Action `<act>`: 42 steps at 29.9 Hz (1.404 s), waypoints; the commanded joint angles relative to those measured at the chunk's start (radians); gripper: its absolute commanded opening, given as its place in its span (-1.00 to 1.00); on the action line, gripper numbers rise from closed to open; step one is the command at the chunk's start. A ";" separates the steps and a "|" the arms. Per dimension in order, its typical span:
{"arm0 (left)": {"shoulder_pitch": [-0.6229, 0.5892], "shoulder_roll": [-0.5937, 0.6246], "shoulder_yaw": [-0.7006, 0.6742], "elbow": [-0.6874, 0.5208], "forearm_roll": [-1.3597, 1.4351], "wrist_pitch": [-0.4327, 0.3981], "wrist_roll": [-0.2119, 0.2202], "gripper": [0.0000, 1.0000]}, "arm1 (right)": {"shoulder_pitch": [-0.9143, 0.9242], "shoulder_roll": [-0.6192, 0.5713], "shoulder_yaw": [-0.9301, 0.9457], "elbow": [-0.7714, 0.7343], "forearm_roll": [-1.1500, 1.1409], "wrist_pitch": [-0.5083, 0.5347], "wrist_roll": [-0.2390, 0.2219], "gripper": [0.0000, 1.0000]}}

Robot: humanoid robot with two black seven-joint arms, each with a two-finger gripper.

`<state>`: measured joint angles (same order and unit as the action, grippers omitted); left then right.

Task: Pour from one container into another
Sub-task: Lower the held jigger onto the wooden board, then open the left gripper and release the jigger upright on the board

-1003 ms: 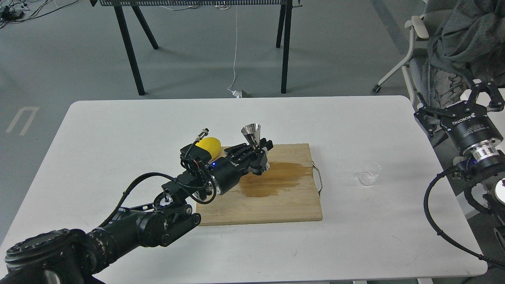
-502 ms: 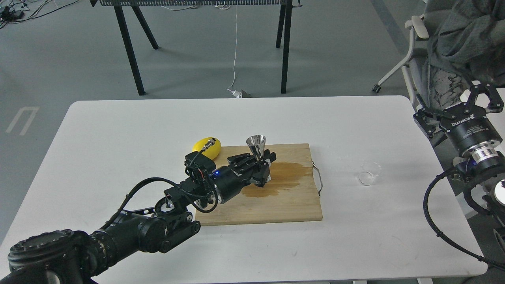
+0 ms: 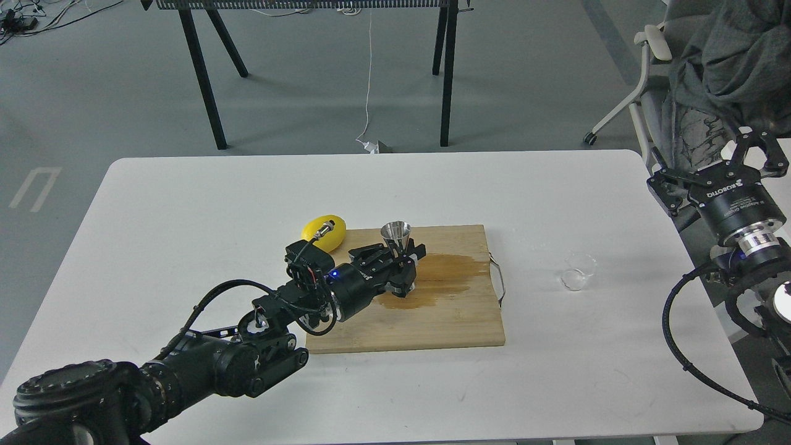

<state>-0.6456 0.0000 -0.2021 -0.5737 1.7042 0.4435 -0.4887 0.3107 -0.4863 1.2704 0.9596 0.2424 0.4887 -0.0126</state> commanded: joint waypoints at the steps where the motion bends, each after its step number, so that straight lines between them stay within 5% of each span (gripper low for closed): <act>1: 0.000 0.000 0.000 0.000 0.000 0.001 0.000 -0.42 | -0.001 0.000 0.001 -0.001 0.000 0.000 0.000 0.99; 42: 0.000 0.000 0.003 0.002 0.000 0.020 0.000 -0.02 | -0.002 0.002 0.001 0.001 0.000 0.000 0.003 0.99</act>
<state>-0.6458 0.0000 -0.1994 -0.5721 1.7051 0.4619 -0.4887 0.3084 -0.4851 1.2718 0.9603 0.2424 0.4887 -0.0092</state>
